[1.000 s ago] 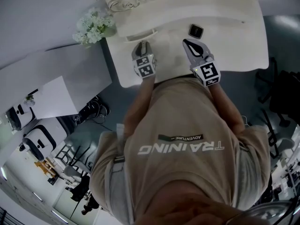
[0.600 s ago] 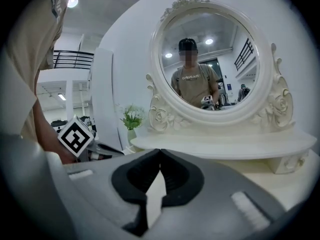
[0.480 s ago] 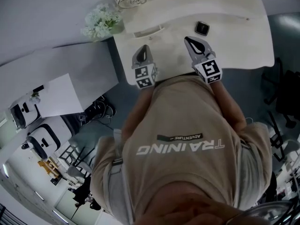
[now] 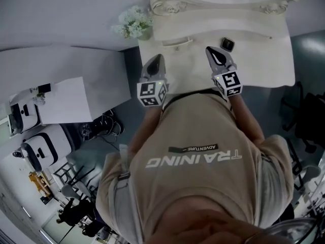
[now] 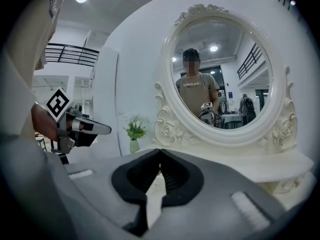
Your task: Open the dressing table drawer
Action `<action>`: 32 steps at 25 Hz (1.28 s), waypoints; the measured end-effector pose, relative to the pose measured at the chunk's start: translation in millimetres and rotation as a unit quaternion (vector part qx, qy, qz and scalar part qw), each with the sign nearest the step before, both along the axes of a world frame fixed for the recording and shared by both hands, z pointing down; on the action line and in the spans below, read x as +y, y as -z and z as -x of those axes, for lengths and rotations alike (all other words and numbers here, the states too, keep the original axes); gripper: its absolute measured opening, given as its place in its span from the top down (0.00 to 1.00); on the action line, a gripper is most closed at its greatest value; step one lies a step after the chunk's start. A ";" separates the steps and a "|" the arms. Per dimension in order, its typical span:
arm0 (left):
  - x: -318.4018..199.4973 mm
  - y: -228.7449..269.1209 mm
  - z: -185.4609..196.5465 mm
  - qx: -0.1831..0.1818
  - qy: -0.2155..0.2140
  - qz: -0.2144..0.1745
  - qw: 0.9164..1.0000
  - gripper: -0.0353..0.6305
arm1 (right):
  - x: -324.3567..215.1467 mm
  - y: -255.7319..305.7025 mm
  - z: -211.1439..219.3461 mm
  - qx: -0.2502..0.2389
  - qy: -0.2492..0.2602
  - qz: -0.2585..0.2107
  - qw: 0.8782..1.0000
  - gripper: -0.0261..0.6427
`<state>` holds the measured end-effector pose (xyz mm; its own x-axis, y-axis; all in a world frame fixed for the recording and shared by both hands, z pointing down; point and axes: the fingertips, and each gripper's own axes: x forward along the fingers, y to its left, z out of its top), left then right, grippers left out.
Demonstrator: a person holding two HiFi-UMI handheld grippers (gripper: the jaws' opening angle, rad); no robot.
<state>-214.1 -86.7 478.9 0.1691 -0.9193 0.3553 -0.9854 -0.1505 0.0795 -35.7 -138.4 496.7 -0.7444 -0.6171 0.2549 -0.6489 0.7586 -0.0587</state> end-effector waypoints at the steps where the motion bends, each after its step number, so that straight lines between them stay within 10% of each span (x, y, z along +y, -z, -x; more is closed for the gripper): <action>1: 2.8 10.1 2.0 -0.002 -0.007 -0.010 1.000 0.94 | 1.6 4.0 3.3 0.002 0.001 -0.004 1.000 0.96; 17: -3.2 110.3 35.9 -0.022 -0.038 -0.141 0.989 0.94 | 22.0 99.6 40.2 -0.014 0.019 -0.083 0.996 0.96; 24: 17.4 102.1 44.9 -0.051 -0.030 -0.124 0.991 0.94 | 34.8 96.0 46.8 -0.006 0.033 -0.068 0.997 0.96; 32: 31.3 72.4 58.4 0.019 -0.014 -0.085 0.996 0.94 | 33.0 89.6 63.6 -0.001 0.054 -0.084 0.995 0.96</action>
